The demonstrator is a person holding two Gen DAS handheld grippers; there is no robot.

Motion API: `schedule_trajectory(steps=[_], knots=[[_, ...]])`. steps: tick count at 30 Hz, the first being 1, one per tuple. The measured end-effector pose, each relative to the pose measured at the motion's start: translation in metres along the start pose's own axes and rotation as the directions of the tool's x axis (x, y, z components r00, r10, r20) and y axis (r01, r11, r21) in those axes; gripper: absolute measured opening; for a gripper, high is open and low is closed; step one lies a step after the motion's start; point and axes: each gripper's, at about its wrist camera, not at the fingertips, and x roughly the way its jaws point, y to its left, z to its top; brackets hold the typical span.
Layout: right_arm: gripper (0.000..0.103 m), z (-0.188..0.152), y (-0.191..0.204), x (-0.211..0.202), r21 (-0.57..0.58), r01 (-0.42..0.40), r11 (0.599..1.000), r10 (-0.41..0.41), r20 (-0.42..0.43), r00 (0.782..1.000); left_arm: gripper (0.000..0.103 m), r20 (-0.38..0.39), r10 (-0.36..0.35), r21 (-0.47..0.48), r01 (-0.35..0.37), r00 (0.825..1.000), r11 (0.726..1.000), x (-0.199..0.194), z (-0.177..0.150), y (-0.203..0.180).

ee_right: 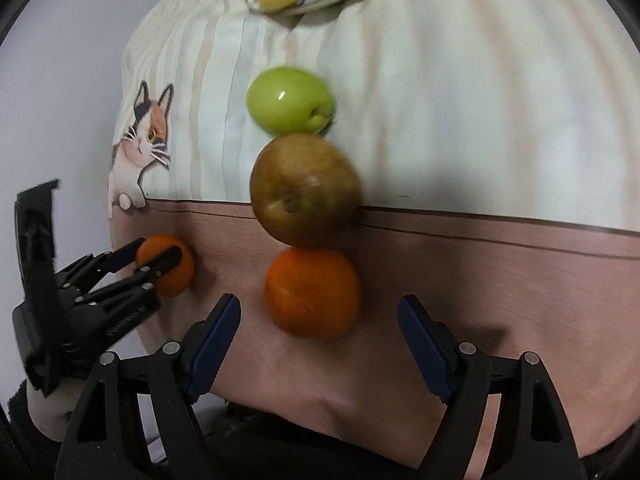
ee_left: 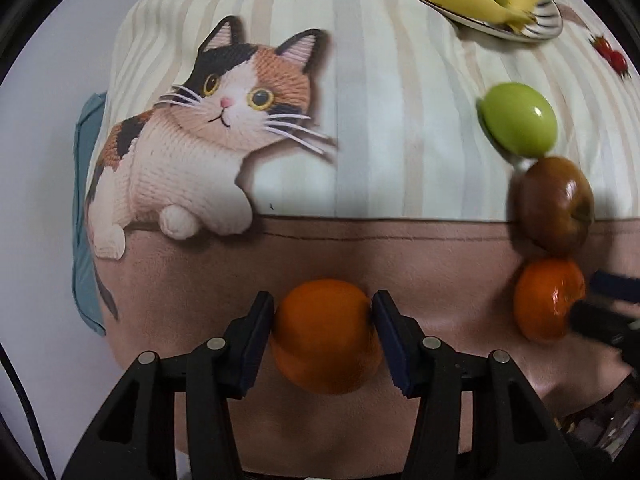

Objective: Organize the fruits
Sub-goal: 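Grasp an orange with the left tool while the right tool grasps another orange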

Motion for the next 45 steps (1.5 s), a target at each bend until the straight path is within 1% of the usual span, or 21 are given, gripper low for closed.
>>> schedule_trajectory(steps=[6, 8, 9, 10, 16, 20, 23, 25, 26, 27, 29, 31, 35, 37, 38, 39, 40, 41, 43, 44, 45], knots=[[0.083, 0.009, 0.020, 0.044, 0.020, 0.070, 0.997, -0.068, -0.062, 0.996, 0.049, -0.029, -0.039, 0.025, 0.039, 0.999, 0.999, 0.013, 0.003, 0.004], [0.080, 0.010, 0.024, 0.051, 0.026, 0.108, 0.994, -0.106, -0.061, 0.993, 0.049, -0.034, -0.051, 0.029, 0.052, 0.998, 0.998, 0.017, 0.000, 0.006], [0.074, 0.011, 0.025, 0.053, 0.029, 0.134, 0.991, -0.133, -0.057, 0.990, 0.049, -0.035, -0.056, 0.033, 0.058, 0.998, 0.998, 0.019, -0.001, 0.008], [0.068, 0.011, 0.026, 0.053, 0.031, 0.157, 0.987, -0.156, -0.052, 0.986, 0.049, -0.035, -0.061, 0.040, 0.062, 0.998, 0.997, 0.020, -0.002, 0.009], [0.068, 0.006, 0.028, 0.042, 0.038, 0.225, 0.974, -0.223, -0.040, 0.974, 0.052, -0.048, -0.075, 0.076, 0.079, 0.996, 0.994, 0.027, 0.000, 0.010], [0.068, -0.007, 0.006, 0.021, 0.100, 0.251, 0.963, -0.249, -0.036, 0.968, 0.058, -0.045, -0.082, 0.110, 0.087, 0.996, 0.990, 0.026, -0.005, 0.007], [0.068, -0.010, -0.001, 0.015, 0.127, 0.254, 0.959, -0.252, -0.033, 0.967, 0.063, -0.072, -0.105, 0.118, 0.113, 0.992, 0.987, 0.023, -0.004, 0.006], [0.068, -0.010, -0.001, 0.014, 0.135, 0.255, 0.958, -0.253, -0.030, 0.967, 0.063, -0.108, -0.164, 0.097, 0.175, 0.981, 0.980, 0.020, -0.007, 0.009], [0.068, -0.012, -0.002, 0.012, 0.135, 0.258, 0.957, -0.257, -0.028, 0.966, 0.063, -0.128, -0.206, 0.070, 0.216, 0.970, 0.974, 0.018, -0.007, 0.016], [0.068, -0.014, -0.004, 0.009, 0.139, 0.260, 0.956, -0.258, -0.026, 0.966, 0.063, -0.144, -0.259, 0.032, 0.266, 0.955, 0.963, 0.013, -0.006, 0.021], [0.068, -0.016, -0.005, 0.007, 0.158, 0.252, 0.955, -0.252, -0.023, 0.968, 0.063, -0.148, -0.333, -0.014, 0.335, 0.931, 0.942, 0.006, -0.009, 0.036], [0.068, -0.016, -0.003, 0.013, 0.173, 0.242, 0.955, -0.243, -0.018, 0.970, 0.063, -0.134, -0.360, -0.019, 0.361, 0.923, 0.932, -0.008, -0.014, 0.041], [0.068, -0.026, -0.012, 0.014, 0.183, 0.233, 0.955, -0.234, -0.014, 0.972, 0.064, -0.158, -0.363, 0.036, 0.373, 0.918, 0.927, -0.015, -0.026, 0.028], [0.068, -0.029, -0.015, 0.014, 0.182, 0.232, 0.955, -0.234, -0.013, 0.972, 0.067, -0.186, -0.339, 0.072, 0.357, 0.922, 0.931, -0.004, -0.031, 0.011], [0.068, -0.031, -0.016, 0.013, 0.180, 0.232, 0.956, -0.234, -0.011, 0.972, 0.071, -0.198, -0.343, 0.076, 0.363, 0.918, 0.929, 0.004, -0.029, 0.007], [0.068, -0.032, -0.017, 0.012, 0.179, 0.233, 0.956, -0.235, -0.009, 0.972, 0.071, -0.220, -0.347, 0.087, 0.373, 0.912, 0.924, 0.013, -0.030, -0.004], [0.068, -0.033, -0.018, 0.012, 0.179, 0.233, 0.956, -0.235, -0.008, 0.972, 0.071, -0.236, -0.341, 0.105, 0.372, 0.910, 0.922, 0.021, -0.032, -0.014], [0.068, -0.034, -0.017, 0.014, 0.179, 0.234, 0.956, -0.236, -0.007, 0.972, 0.070, -0.240, -0.332, 0.116, 0.366, 0.912, 0.923, 0.025, -0.033, -0.020], [0.068, -0.034, -0.017, 0.015, 0.177, 0.237, 0.955, -0.239, -0.006, 0.971, 0.066, -0.221, -0.304, 0.156, 0.341, 0.927, 0.927, 0.029, -0.038, -0.035], [0.068, -0.036, -0.018, 0.014, 0.176, 0.239, 0.955, -0.242, -0.007, 0.970, 0.062, -0.216, -0.297, 0.164, 0.335, 0.930, 0.928, 0.028, -0.038, -0.039], [0.068, -0.035, -0.017, 0.016, 0.178, 0.240, 0.954, -0.243, -0.007, 0.970, 0.062, -0.204, -0.284, 0.172, 0.320, 0.937, 0.932, 0.027, -0.039, -0.041]])
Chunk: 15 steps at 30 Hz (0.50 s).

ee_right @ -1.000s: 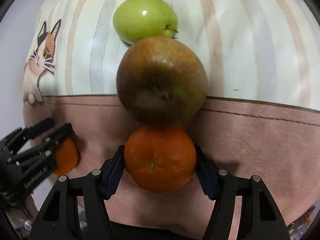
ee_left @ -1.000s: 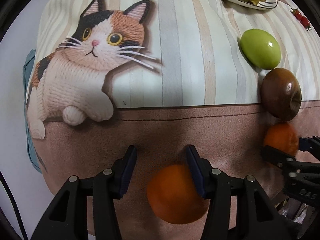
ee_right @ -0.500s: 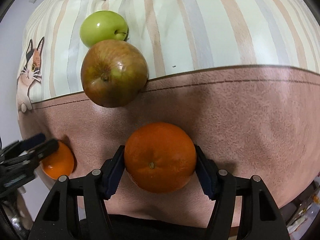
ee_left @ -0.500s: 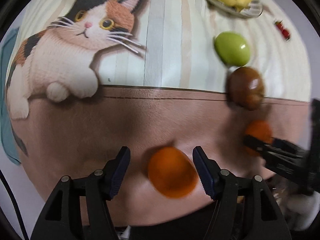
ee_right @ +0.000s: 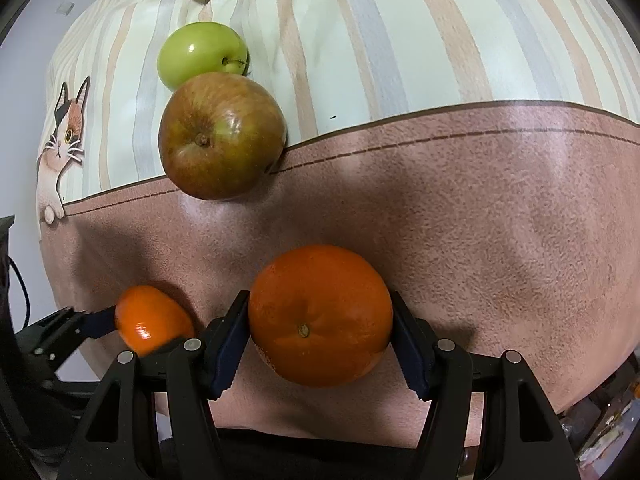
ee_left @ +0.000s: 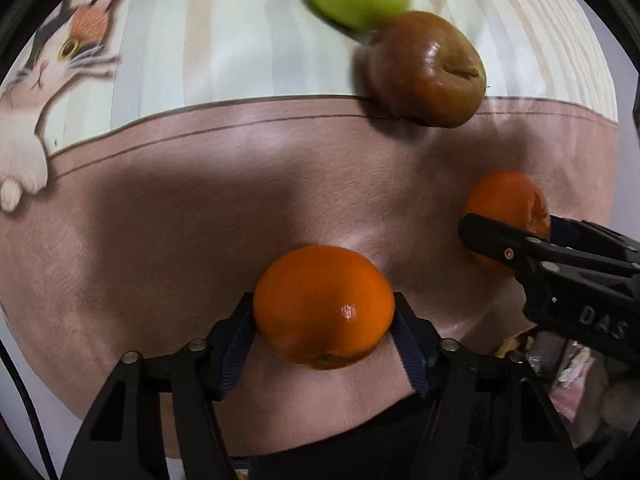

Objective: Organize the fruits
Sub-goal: 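Grasp an orange with the left tool while the right tool grasps another orange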

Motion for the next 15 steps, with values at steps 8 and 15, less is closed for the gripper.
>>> schedule_trajectory(steps=[8, 15], knots=[[0.068, -0.005, -0.002, 0.002, 0.009, 0.001, 1.000, -0.001, 0.006, 1.000, 0.062, 0.036, 0.061, 0.025, -0.062, 0.997, 0.998, -0.001, -0.009, -0.016], [0.068, -0.005, 0.006, 0.006, -0.006, 0.022, 1.000, -0.022, 0.014, 1.000, 0.061, 0.075, 0.105, 0.046, -0.109, 0.992, 0.993, -0.008, -0.020, -0.041]])
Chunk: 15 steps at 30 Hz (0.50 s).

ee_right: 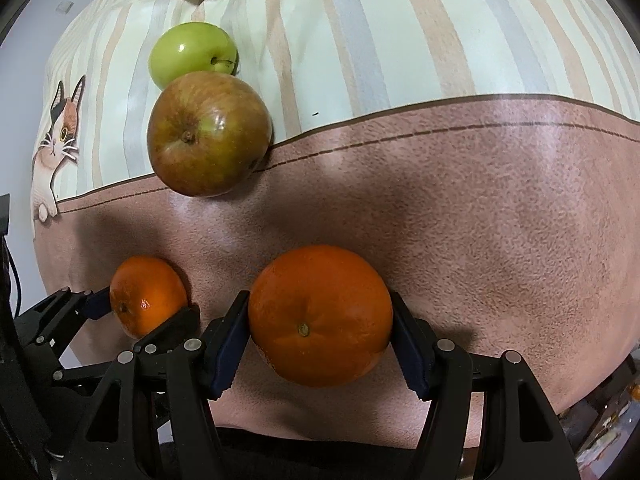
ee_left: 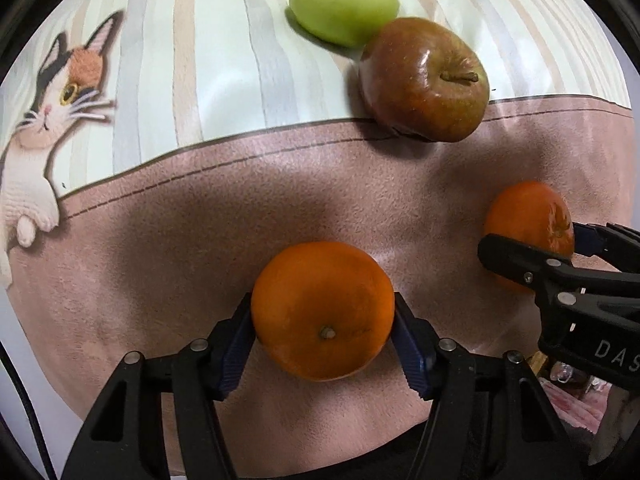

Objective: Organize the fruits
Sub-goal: 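Grasp an orange with the left tool while the right tool grasps another orange, then carry both oranges to the plate and lower them onto the fruit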

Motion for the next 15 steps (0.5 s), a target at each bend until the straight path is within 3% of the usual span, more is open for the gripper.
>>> schedule_trajectory(steps=[4, 9, 15], knots=[[0.068, -0.005, 0.004, -0.008, -0.009, 0.002, 1.000, -0.002, 0.020, 1.000, 0.061, 0.029, -0.006, -0.012, 0.007, 1.000, 1.000, -0.017, -0.001, -0.003], [0.067, -0.006, 0.006, -0.029, -0.014, -0.018, 1.000, 0.018, 0.044, 0.999, 0.061, 0.087, -0.066, -0.043, 0.070, 0.994, 0.997, -0.051, 0.006, 0.007], [0.067, 0.002, 0.008, -0.074, -0.011, -0.062, 0.998, 0.063, 0.118, 0.991, 0.061, 0.200, -0.157, -0.075, 0.175, 0.967, 0.982, -0.119, 0.041, 0.020]])
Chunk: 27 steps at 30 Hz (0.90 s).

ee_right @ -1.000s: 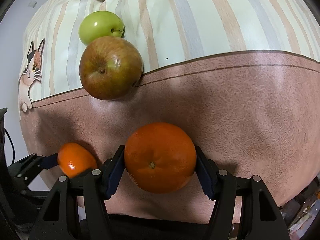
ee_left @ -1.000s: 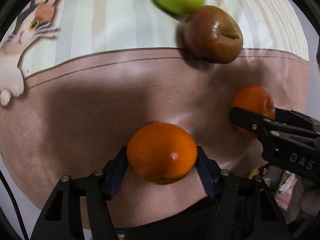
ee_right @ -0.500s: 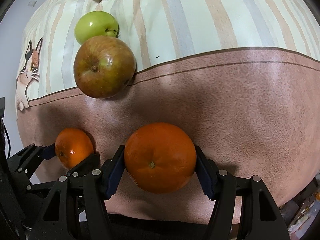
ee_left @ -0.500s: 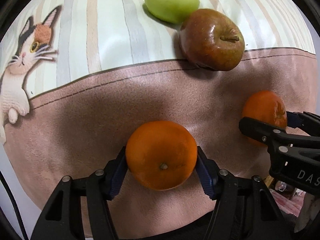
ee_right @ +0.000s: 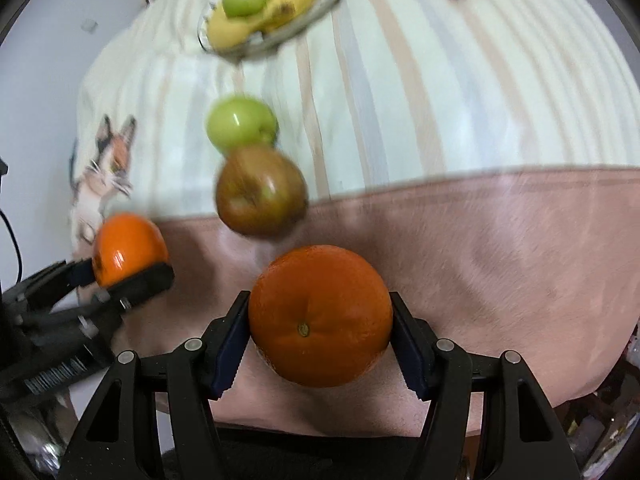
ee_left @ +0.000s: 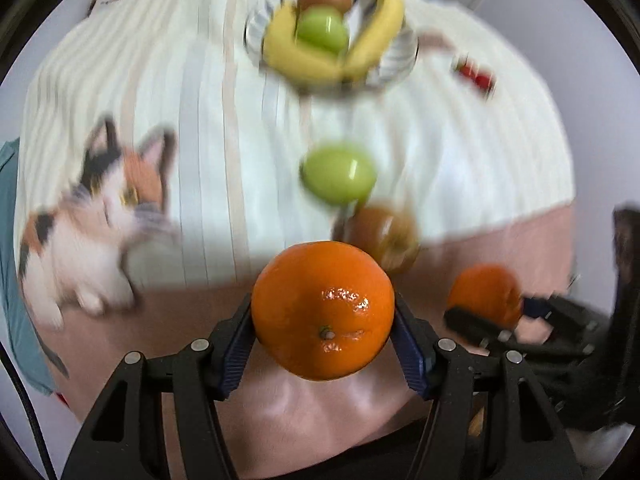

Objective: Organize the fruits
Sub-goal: 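Carry both oranges to the plate and lower them onto the fruit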

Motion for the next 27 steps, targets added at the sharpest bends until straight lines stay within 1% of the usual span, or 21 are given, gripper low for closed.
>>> schedule_trajectory(steps=[2, 3, 5, 8, 12, 14, 16, 19, 21, 24, 27], knots=[[0.067, 0.014, 0.001, -0.015, 0.007, -0.019, 1.000, 0.019, 0.032, 0.999, 0.061, 0.033, -0.024, -0.008, 0.024, 0.999, 1.000, -0.017, 0.027, 0.000], [0.067, 0.022, 0.002, -0.024, 0.010, -0.030, 0.999, 0.030, 0.051, 0.998, 0.061, 0.050, -0.040, -0.009, 0.040, 0.998, 0.999, -0.027, 0.050, 0.010], [0.067, 0.048, 0.005, -0.044, 0.006, -0.052, 0.999, 0.051, 0.095, 0.994, 0.061, 0.075, -0.058, -0.013, 0.059, 0.995, 0.998, -0.036, 0.086, 0.014], [0.067, 0.086, 0.007, -0.066, -0.006, -0.070, 0.998, 0.070, 0.153, 0.986, 0.061, 0.098, -0.059, -0.018, 0.061, 0.993, 0.998, -0.041, 0.134, 0.021], [0.067, 0.144, 0.010, -0.081, -0.026, -0.069, 0.997, 0.073, 0.219, 0.973, 0.061, 0.126, -0.026, -0.016, 0.028, 0.992, 0.999, -0.022, 0.202, 0.025], [0.067, 0.175, 0.011, -0.078, -0.031, -0.054, 0.998, 0.060, 0.240, 0.969, 0.061, 0.121, -0.009, -0.015, 0.010, 0.993, 1.000, -0.008, 0.233, 0.030], [0.067, 0.198, 0.009, -0.071, -0.029, -0.040, 0.999, 0.046, 0.247, 0.968, 0.061, 0.103, -0.005, -0.032, 0.009, 0.995, 0.999, 0.010, 0.263, 0.039], [0.067, 0.233, 0.005, -0.050, -0.023, -0.015, 1.000, 0.020, 0.234, 0.972, 0.061, 0.058, -0.012, -0.053, 0.015, 0.998, 0.999, 0.037, 0.294, 0.053], [0.067, 0.249, 0.001, -0.036, -0.019, -0.002, 1.000, 0.006, 0.216, 0.976, 0.061, 0.025, -0.009, -0.059, 0.010, 1.000, 0.998, 0.056, 0.309, 0.061], [0.067, 0.261, -0.002, -0.020, -0.024, 0.014, 1.000, -0.009, 0.200, 0.980, 0.062, -0.015, -0.014, -0.062, 0.013, 1.000, 0.998, 0.082, 0.324, 0.069], [0.067, 0.271, 0.000, 0.001, -0.030, 0.028, 0.999, -0.022, 0.176, 0.984, 0.061, -0.016, -0.035, -0.073, 0.034, 0.999, 0.997, 0.090, 0.333, 0.074]])
